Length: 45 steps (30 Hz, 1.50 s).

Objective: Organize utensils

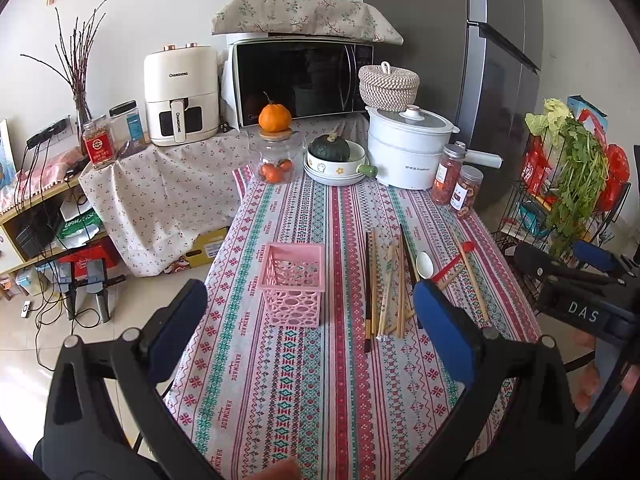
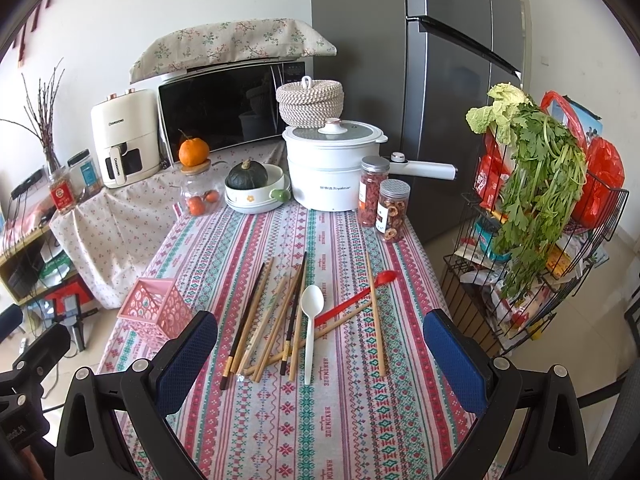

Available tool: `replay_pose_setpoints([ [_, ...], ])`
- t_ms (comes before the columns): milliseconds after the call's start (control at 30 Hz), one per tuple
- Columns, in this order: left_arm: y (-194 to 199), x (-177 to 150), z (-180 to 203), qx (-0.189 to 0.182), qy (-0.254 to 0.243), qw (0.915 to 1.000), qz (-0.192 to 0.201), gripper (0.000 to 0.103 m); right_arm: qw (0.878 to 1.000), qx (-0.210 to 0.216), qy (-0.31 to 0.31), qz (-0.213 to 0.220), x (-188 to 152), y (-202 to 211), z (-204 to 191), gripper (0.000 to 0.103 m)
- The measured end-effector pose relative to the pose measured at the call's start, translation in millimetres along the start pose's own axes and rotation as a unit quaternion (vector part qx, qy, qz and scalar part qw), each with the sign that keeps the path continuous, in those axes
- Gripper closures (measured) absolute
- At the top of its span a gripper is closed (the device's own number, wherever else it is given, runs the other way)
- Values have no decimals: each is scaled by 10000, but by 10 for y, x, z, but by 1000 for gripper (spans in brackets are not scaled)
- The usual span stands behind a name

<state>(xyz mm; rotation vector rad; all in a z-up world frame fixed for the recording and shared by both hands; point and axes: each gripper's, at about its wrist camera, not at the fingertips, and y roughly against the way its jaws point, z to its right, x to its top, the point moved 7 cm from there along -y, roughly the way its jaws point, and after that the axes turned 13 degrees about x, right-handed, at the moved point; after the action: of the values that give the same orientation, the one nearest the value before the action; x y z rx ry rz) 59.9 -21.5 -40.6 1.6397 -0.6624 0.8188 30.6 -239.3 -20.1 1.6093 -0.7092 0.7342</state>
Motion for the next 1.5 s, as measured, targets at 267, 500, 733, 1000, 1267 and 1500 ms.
replay_pose_setpoints([
  [267,-254,261,227,-234,-460,9987,-3,1,9982,28,-425,-431,216,-355,382,0],
  [500,-788,459,893,-1148,-875,9846,-988,2,9902,78,-845,-1106,382,-852,753,0],
  [733,-1770,330,1505,-1238,-1005,9607,-2272,54,9736,-34,-1581,-1648,66,-1324,1361,0],
  [1000,-2613,30,1660,-732,-796,9404,-3223,85,9626,-77,-1680,-2123,-113,-1754,1665,0],
  [1267,-2763,-163,1660,-468,-931,9321,-3468,95,9597,-31,-1765,-2189,-105,-1954,1770,0],
  [1500,-2640,-256,1687,-419,-1074,9304,-3480,96,9612,21,-1775,-2113,-73,-1958,1802,0],
])
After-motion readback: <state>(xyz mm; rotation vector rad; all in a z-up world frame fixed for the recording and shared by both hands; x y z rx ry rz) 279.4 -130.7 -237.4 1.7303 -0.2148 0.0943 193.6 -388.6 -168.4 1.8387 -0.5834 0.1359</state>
